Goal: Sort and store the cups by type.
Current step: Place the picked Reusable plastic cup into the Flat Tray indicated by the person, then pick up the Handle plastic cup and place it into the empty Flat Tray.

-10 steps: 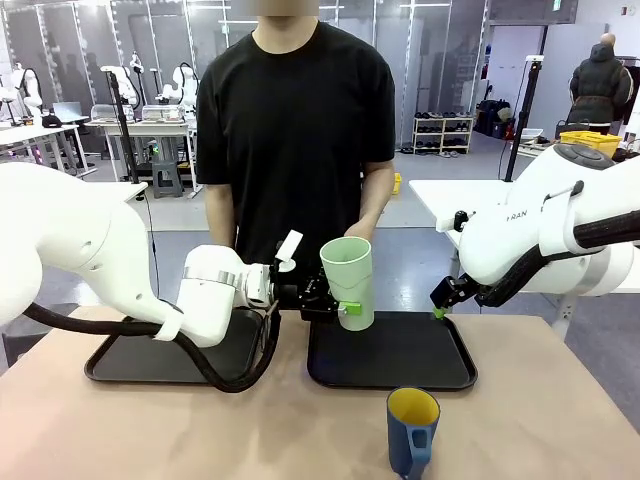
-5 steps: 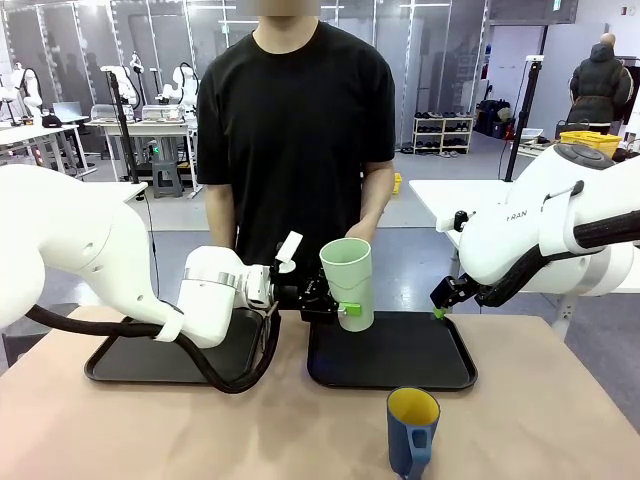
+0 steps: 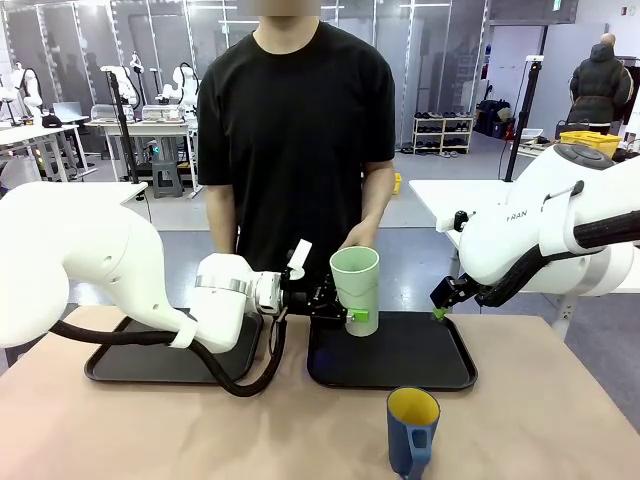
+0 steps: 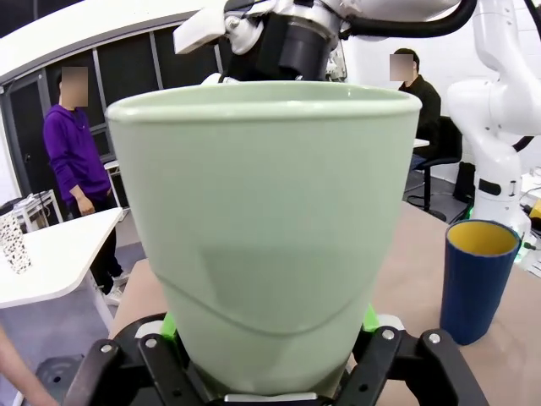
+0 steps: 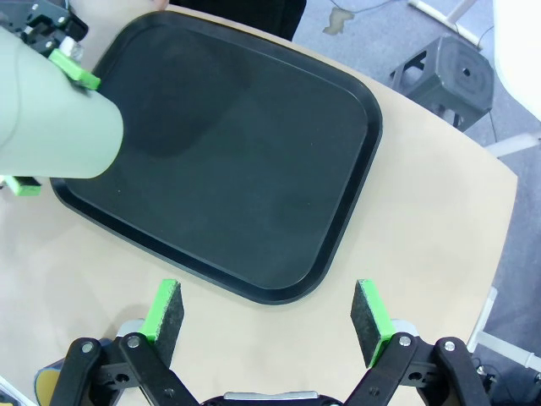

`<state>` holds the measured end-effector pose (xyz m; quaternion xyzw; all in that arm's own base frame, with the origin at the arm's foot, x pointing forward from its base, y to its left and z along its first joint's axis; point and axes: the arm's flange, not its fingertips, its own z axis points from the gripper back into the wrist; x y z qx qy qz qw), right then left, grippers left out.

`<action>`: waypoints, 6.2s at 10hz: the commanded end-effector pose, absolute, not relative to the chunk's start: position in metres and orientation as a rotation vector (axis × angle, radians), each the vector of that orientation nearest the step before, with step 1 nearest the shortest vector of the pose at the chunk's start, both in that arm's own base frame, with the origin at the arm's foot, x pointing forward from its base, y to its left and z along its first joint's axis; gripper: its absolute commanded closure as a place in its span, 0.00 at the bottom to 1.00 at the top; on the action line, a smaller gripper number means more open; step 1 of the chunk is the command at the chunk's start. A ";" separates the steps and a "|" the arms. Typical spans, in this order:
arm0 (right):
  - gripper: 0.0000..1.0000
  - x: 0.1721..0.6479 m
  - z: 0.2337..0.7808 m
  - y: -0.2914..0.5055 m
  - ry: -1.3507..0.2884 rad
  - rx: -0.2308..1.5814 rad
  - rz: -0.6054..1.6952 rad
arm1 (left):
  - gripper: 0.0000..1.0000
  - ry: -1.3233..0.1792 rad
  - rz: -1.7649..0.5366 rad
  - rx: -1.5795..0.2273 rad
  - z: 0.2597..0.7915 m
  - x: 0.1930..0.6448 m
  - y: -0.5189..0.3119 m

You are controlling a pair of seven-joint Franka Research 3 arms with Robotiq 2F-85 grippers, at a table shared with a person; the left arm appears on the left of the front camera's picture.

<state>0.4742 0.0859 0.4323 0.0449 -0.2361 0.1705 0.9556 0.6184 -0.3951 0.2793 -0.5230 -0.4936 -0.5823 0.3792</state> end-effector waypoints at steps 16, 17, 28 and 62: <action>0.00 0.475 0.433 0.084 -0.481 0.099 0.346 | 0.17 -1.056 -1.441 -1.317 0.202 0.655 -0.415; 0.00 0.475 0.433 0.084 -0.481 0.099 0.346 | 0.17 -1.054 -1.432 -1.320 0.200 0.655 -0.414; 0.00 0.475 0.433 0.084 -0.481 0.099 0.346 | 0.00 -0.986 -1.442 -1.269 0.208 0.650 -0.391; 0.00 0.475 0.433 0.084 -0.481 0.099 0.346 | 0.00 -0.506 -1.443 -0.451 0.381 0.494 -0.163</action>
